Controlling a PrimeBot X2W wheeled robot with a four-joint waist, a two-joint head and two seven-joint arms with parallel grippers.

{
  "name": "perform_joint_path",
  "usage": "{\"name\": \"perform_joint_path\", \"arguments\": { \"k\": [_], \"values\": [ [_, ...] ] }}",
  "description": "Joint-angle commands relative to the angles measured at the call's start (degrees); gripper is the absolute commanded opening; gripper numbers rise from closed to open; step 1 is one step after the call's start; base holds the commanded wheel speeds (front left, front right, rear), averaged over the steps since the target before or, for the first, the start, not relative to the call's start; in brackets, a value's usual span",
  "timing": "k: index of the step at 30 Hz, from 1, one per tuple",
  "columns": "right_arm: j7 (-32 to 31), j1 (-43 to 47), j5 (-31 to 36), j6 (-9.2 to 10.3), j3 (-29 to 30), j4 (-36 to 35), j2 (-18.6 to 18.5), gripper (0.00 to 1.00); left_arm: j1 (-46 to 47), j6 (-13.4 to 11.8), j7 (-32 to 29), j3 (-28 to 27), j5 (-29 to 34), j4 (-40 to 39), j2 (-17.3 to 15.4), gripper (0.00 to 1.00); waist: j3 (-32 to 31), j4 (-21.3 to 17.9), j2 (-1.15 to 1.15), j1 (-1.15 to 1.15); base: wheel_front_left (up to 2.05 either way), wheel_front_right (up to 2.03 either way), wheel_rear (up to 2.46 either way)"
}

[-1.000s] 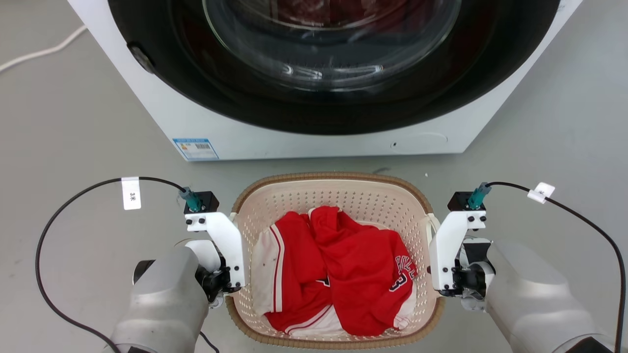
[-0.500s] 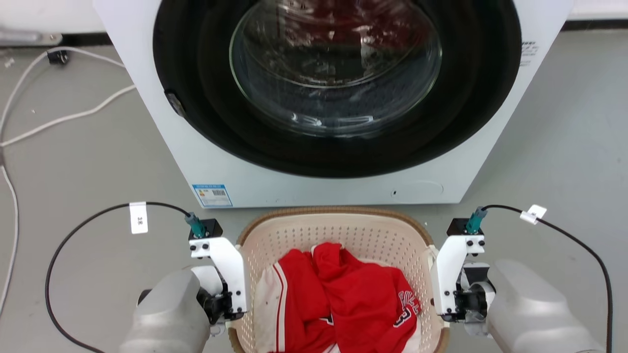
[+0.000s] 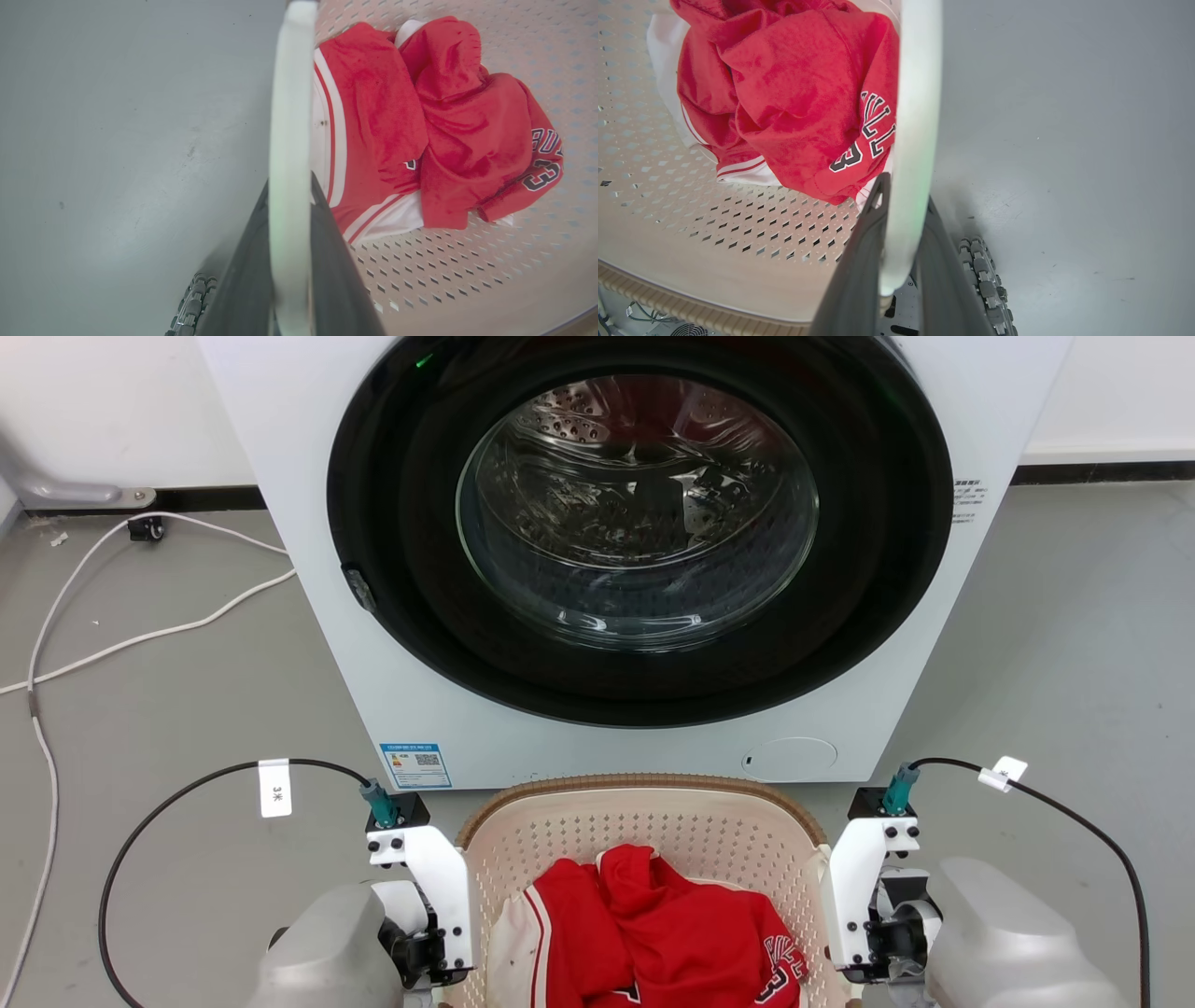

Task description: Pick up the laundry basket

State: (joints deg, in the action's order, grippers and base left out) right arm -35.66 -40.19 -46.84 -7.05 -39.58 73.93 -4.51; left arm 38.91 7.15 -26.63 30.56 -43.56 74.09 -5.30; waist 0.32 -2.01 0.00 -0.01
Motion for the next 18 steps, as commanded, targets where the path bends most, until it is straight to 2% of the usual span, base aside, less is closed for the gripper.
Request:
{"name": "perform_joint_path", "arguments": {
  "k": [1,18],
  "values": [
    [0.0,-0.2,0.0,-0.8,-0.1,-0.4,1.0,0.0,-0.3,0.6,0.5,0.2,-0.3,-0.5,1.0,0.0,0.0,-0.1,0.0,0.01,0.0,0.0,0.0],
    [0.6,-0.4,-0.5,-0.8,-0.6,-0.3,1.4,0.0,-0.1,0.6,1.2,1.1,-1.0,-0.4,0.8,0.0,0.6,-0.2,0.0,0.01,0.0,0.0,0.0]
  ]
}}
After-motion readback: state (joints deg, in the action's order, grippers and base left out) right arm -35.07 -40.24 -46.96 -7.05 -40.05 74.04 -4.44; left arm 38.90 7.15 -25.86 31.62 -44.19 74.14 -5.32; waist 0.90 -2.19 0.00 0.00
